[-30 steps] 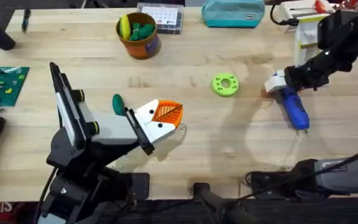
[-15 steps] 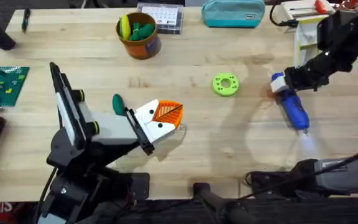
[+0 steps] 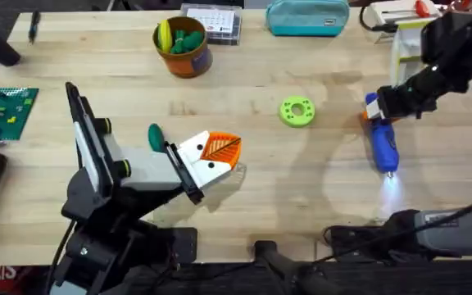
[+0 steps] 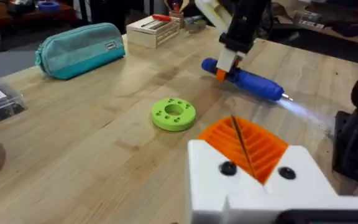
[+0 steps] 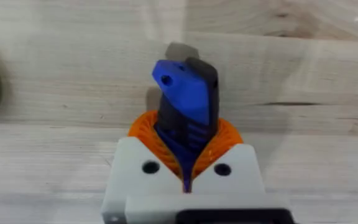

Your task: Pick up the gripper from the table and insert it into the empty holder that is missing its gripper. Then pick up a screw, insert it into the mounting hole, and use the screwdriver to tighten it. Finally, clean up the table by picking up the vegetable and placing it into the bucket.

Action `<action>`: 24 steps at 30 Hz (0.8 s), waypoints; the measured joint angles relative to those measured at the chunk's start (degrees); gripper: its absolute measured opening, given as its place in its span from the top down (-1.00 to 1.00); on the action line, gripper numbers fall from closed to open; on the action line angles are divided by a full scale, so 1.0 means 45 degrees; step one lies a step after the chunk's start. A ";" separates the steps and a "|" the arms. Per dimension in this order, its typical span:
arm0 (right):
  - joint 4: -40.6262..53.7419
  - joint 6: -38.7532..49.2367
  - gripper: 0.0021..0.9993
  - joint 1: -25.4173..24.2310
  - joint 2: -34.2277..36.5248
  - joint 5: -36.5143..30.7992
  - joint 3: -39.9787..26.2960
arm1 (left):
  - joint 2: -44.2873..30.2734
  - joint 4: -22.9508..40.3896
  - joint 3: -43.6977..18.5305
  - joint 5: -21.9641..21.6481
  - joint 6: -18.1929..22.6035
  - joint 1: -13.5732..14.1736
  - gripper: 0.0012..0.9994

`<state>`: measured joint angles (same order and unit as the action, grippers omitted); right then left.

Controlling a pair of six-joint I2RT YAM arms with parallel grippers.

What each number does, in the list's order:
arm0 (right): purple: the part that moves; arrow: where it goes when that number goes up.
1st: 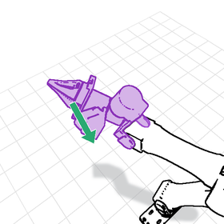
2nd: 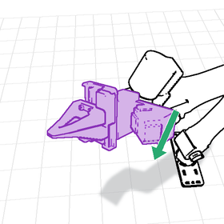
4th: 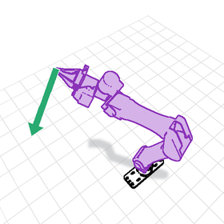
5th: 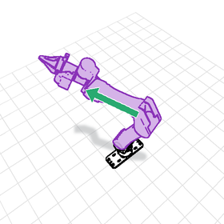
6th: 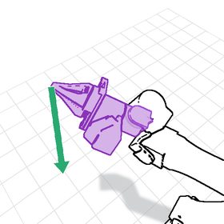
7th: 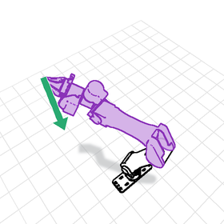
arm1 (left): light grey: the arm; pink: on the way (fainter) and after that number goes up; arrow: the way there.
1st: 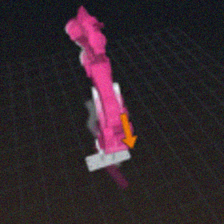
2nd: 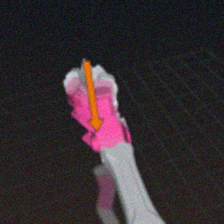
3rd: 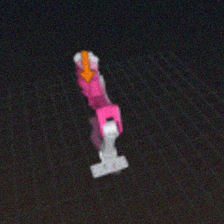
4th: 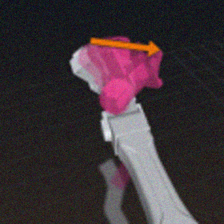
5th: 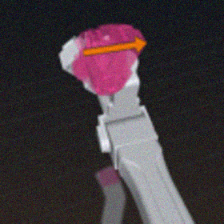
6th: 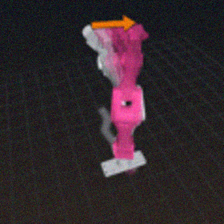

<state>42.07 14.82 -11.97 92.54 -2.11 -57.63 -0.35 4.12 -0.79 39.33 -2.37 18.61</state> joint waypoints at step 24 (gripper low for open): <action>-0.0007 -0.1344 0.94 -0.0015 -0.5032 0.2638 -0.1495 | -0.0002 0.0000 0.0003 0.0003 0.0000 0.0000 0.98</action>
<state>42.04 8.77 -12.03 69.90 9.76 -64.36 -0.36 4.12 -0.78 39.34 -2.37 18.61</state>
